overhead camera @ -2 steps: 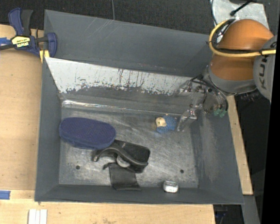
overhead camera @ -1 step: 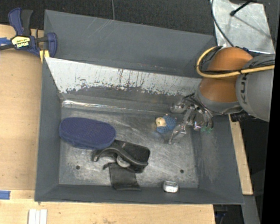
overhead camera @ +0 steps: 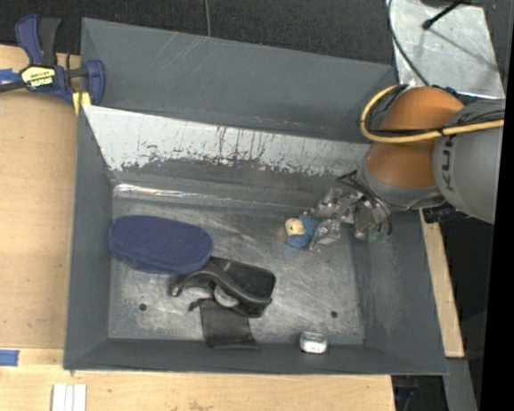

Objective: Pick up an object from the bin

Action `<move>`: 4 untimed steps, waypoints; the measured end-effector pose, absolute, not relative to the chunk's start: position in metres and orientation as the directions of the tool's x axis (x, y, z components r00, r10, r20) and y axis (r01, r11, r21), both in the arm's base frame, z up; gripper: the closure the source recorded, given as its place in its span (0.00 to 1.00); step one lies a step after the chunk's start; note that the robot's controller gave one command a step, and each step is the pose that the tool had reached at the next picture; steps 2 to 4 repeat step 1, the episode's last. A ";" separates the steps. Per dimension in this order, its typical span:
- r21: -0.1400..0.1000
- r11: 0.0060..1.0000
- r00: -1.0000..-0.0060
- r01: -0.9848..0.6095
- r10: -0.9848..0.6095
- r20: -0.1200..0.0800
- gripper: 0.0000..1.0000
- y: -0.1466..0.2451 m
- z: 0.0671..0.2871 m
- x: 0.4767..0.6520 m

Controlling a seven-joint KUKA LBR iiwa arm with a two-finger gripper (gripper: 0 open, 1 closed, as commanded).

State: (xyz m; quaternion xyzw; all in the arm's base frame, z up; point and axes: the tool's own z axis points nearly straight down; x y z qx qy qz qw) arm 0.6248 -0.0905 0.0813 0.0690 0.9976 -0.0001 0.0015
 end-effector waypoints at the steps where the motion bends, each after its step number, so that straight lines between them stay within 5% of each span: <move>1: -0.004 0.994 -0.994 -0.108 -0.108 -0.011 1.00 -0.094 0.232 0.607; 4: -0.004 0.994 -0.994 -0.108 -0.108 -0.011 1.00 -0.094 0.232 0.607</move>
Offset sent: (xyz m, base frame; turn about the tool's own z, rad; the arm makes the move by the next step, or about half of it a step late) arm -0.0203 -0.0025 0.1460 -0.2469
